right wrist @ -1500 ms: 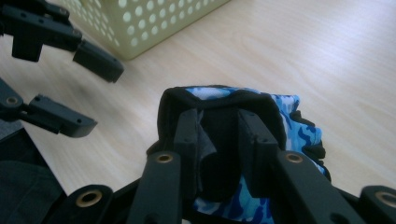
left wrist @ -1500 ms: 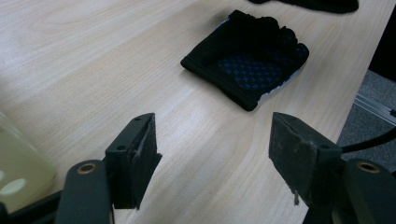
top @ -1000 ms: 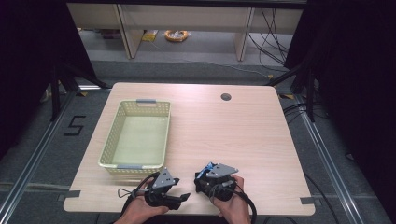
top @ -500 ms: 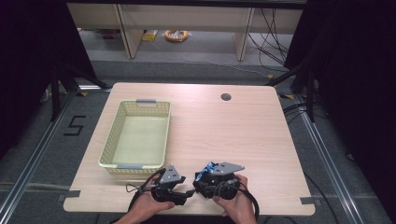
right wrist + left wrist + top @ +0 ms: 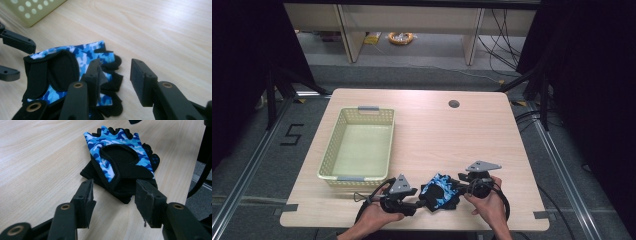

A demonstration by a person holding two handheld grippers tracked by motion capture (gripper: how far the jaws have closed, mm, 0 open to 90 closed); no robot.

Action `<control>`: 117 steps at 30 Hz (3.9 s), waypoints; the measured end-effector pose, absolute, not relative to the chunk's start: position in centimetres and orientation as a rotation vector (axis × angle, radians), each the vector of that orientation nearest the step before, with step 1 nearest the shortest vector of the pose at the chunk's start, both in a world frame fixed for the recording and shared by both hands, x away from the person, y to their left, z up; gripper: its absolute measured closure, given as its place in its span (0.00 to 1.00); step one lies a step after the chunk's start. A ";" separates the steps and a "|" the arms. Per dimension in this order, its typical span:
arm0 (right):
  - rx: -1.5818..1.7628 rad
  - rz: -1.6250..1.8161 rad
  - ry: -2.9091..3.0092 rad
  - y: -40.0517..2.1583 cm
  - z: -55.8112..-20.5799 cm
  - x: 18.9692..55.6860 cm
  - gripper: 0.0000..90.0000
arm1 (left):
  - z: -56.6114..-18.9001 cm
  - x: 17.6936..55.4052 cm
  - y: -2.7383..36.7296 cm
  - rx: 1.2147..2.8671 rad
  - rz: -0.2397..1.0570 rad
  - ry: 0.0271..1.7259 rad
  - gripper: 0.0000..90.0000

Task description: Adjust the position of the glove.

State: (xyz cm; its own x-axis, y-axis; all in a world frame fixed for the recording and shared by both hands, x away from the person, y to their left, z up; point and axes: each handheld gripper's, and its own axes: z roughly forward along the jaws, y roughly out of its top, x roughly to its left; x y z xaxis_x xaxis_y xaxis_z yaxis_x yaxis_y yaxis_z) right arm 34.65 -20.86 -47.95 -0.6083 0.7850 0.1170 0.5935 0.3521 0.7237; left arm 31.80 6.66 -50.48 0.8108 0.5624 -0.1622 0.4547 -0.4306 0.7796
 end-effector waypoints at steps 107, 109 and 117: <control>1.308 1.056 2.412 -19.9 -50.8 32.5 0.65 | -51.4 34.0 5.6 2.011 -0.121 0.997 0.48; 1.305 1.064 2.411 -19.9 -50.8 32.5 0.69 | -51.5 34.0 5.6 2.011 -0.112 0.998 0.53; 1.320 1.128 2.453 -20.0 -51.0 32.4 0.87 | -51.8 33.7 5.8 1.973 -0.082 1.012 0.76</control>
State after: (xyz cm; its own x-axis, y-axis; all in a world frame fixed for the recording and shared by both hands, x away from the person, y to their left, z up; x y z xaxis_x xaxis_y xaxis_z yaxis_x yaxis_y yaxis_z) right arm 32.41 -20.01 -50.99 -0.6066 0.7648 0.2171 0.6626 0.3354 0.6696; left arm 33.70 5.77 -51.84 0.6640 0.6212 -0.4163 0.6800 -0.2702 0.6816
